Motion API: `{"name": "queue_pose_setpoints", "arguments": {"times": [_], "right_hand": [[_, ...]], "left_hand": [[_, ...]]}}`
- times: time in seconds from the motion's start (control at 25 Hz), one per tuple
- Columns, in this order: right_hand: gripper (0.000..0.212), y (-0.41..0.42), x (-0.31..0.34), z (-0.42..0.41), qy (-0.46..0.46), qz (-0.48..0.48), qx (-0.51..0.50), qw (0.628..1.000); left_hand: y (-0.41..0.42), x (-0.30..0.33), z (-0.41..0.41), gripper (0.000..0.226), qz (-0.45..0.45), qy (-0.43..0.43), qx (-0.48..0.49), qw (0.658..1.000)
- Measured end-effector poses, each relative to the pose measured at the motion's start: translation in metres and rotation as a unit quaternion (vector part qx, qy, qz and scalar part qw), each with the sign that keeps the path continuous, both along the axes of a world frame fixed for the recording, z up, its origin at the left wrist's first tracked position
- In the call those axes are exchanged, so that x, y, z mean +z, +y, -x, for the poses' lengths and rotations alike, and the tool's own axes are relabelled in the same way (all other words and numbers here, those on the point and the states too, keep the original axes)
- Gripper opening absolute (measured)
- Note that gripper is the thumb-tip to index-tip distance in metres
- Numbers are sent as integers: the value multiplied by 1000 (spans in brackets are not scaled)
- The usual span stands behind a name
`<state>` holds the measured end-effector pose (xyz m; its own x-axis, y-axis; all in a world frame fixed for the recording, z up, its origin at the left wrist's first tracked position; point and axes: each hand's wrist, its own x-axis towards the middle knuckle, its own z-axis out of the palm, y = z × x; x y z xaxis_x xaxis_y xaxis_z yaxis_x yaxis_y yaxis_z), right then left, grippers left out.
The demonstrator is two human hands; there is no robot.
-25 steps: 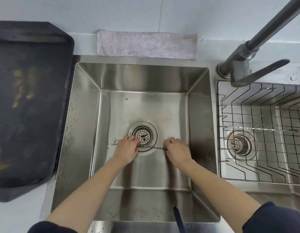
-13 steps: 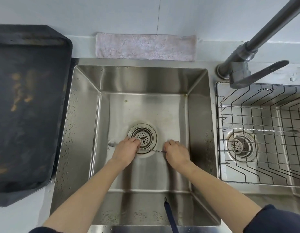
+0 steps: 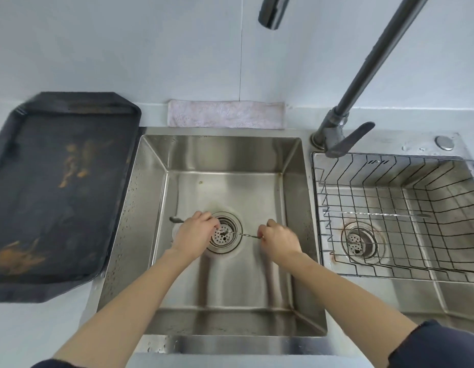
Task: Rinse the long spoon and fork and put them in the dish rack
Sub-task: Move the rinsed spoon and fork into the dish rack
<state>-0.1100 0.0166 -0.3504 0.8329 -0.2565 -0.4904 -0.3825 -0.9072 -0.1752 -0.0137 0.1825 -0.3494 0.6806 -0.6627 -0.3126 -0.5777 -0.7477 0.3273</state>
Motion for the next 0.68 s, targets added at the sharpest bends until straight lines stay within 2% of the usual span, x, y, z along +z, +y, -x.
{"name": "queue_pose_setpoints", "arguments": {"times": [0.2, 0.52, 0.68], "right_hand": [[29, -3, 26, 8, -54, -3, -5, 999], [26, -6, 61, 21, -148, 14, 17, 989], [26, -15, 75, 28, -181, 39, 28, 982]], "left_hand": [[-1, 31, 3, 25, 18, -44, -9, 999], [3, 74, 15, 19, 94, -91, 3, 991], [-1, 86, 27, 21, 91, -105, 5, 990]]}}
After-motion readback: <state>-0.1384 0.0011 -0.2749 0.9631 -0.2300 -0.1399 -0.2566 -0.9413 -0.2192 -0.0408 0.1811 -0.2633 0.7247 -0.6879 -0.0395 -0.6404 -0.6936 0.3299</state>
